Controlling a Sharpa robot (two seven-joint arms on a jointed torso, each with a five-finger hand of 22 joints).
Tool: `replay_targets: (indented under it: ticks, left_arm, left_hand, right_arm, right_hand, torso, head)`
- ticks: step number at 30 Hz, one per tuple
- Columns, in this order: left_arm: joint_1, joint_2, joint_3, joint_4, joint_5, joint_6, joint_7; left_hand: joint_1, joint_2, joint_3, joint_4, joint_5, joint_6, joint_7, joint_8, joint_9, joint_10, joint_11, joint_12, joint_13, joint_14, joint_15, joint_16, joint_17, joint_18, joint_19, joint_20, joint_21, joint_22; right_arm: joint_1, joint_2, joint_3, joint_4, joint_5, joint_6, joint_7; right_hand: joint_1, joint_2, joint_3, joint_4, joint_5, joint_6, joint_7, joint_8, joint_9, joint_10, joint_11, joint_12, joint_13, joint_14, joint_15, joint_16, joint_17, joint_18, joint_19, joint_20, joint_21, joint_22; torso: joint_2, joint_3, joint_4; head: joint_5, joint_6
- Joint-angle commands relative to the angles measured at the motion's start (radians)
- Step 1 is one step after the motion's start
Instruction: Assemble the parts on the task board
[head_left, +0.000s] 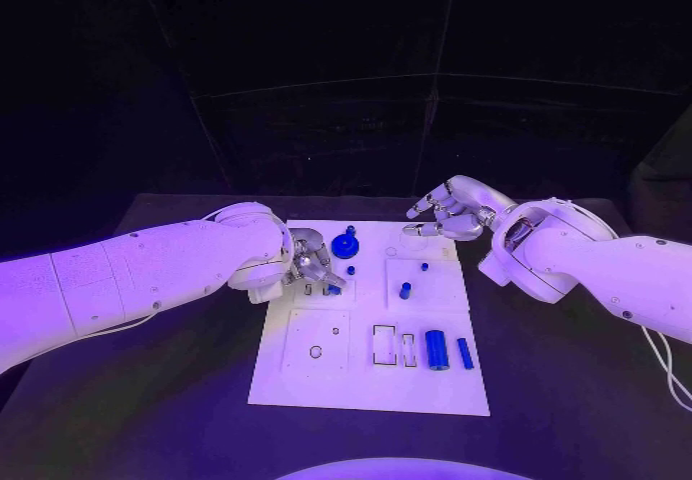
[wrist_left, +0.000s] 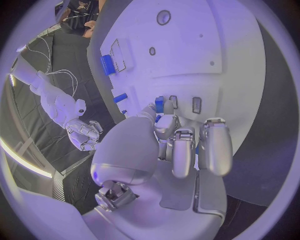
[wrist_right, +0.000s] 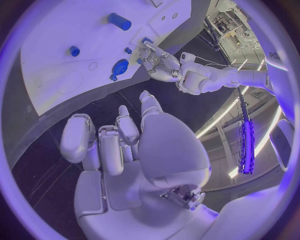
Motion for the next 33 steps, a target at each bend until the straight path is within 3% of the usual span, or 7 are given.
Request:
replay_targets:
  ticks: [1,2,5,14,19,23,33]
  left_arm:
    - [0.001,-0.013,0.0,0.019,0.0,-0.007,0.021]
    - [0.002,-0.018,0.0,0.024,0.001,-0.01,0.022]
    - [0.004,-0.032,0.0,0.04,0.002,-0.025,0.026]
    - [0.007,-0.064,0.0,0.075,-0.008,-0.081,0.043]
    - [0.006,-0.073,-0.001,0.084,-0.044,-0.114,0.058]
    - [0.002,-0.077,-0.002,0.087,-0.077,-0.142,0.062]
    - [-0.014,-0.064,-0.006,0.075,-0.139,-0.181,0.054]
  left_hand:
    - [-0.097,-0.079,0.361,-0.2,-0.004,0.0,0.012,0.018,0.019,0.007,0.002,-0.002,-0.002,0.104,0.004,0.003,0.263,-0.017,-0.004,0.003,0.0,0.001]
    - [-0.139,-0.107,0.441,-0.208,-0.007,0.0,0.014,0.027,0.029,0.01,0.002,-0.002,-0.002,0.104,0.005,0.003,0.263,-0.017,-0.005,0.004,0.0,0.002]
    - [-0.156,-0.118,0.482,-0.227,-0.008,-0.003,0.004,0.037,0.04,0.013,0.006,0.0,-0.001,0.104,0.004,0.003,0.263,-0.017,-0.004,0.004,0.0,0.003]
    - [-0.166,-0.12,0.504,-0.237,-0.008,-0.004,0.002,0.043,0.047,0.015,0.006,0.002,0.0,0.104,0.003,0.003,0.263,-0.017,-0.004,0.004,0.0,0.004]
    - [-0.169,-0.122,0.51,-0.24,-0.008,-0.004,0.002,0.045,0.049,0.015,0.005,0.001,-0.001,0.104,0.002,0.003,0.263,-0.017,-0.004,0.003,0.0,0.004]
    - [-0.17,-0.122,0.512,-0.242,-0.008,-0.004,0.002,0.046,0.05,0.016,0.005,0.002,0.0,0.104,0.002,0.003,0.263,-0.017,-0.004,0.003,0.0,0.005]
    - [-0.171,-0.124,0.516,-0.244,-0.009,-0.004,0.002,0.047,0.051,0.017,0.005,0.002,0.0,0.104,0.002,0.003,0.263,-0.018,-0.002,0.003,0.002,0.009]
  right_arm:
    - [0.002,0.001,0.001,0.0,-0.004,0.008,0.001]
    - [0.002,0.0,0.001,0.0,-0.004,0.008,0.002]
    - [0.002,0.0,0.001,0.0,-0.004,0.009,0.002]
    - [0.002,-0.002,0.001,0.0,-0.004,0.01,0.002]
    - [0.002,-0.003,0.001,0.0,-0.004,0.012,0.003]
    - [0.002,-0.004,0.001,0.0,-0.004,0.012,0.003]
    - [0.002,-0.004,0.001,0.0,-0.004,0.012,0.004]
  right_hand:
    - [0.012,0.001,-0.006,0.0,0.003,0.009,0.0,0.005,0.001,0.0,-0.006,-0.004,-0.001,0.065,-0.005,-0.006,0.095,0.004,-0.004,-0.004,-0.006,-0.001]
    - [0.012,0.001,-0.006,0.0,0.003,0.009,0.0,0.005,0.001,0.0,-0.006,-0.004,-0.001,0.065,-0.005,-0.006,0.095,0.004,-0.004,-0.004,-0.006,-0.001]
    - [0.012,0.001,-0.006,0.0,0.004,0.009,0.0,0.005,0.001,0.0,-0.006,-0.004,-0.001,0.065,-0.005,-0.006,0.095,0.004,-0.004,-0.004,-0.005,-0.001]
    - [0.011,0.002,-0.008,0.002,0.008,0.009,0.0,0.005,0.001,0.001,-0.006,-0.004,-0.001,0.066,-0.005,-0.006,0.095,0.004,-0.004,-0.004,-0.006,-0.001]
    - [0.011,0.002,-0.008,0.002,0.008,0.009,0.0,0.005,0.001,0.001,-0.006,-0.004,-0.001,0.066,-0.005,-0.006,0.095,0.004,-0.004,-0.004,-0.006,-0.001]
    - [0.011,0.002,-0.008,0.002,0.008,0.009,0.0,0.005,0.001,0.001,-0.006,-0.004,-0.001,0.066,-0.005,-0.006,0.095,0.004,-0.004,-0.004,-0.006,-0.001]
    - [0.009,0.003,-0.01,0.004,0.01,0.01,-0.001,0.005,0.001,0.001,-0.006,-0.004,-0.001,0.066,-0.005,-0.006,0.095,0.004,-0.004,-0.004,-0.006,-0.001]
  torso:
    - [-0.001,0.0002,0.0024]
    - [-0.001,0.0002,0.0027]
    - [-0.001,0.0005,0.0025]
    - [0.0,0.0015,0.003]
    - [0.0,-0.0003,0.0029]
    - [0.0,0.0002,0.005]
    - [0.001,0.0002,-0.0007]
  head:
    - [0.0,-0.001]
    - [0.0,-0.001]
    - [0.002,-0.001]
    - [0.011,-0.005]
    - [0.013,-0.004]
    - [0.014,-0.007]
    - [0.021,-0.009]
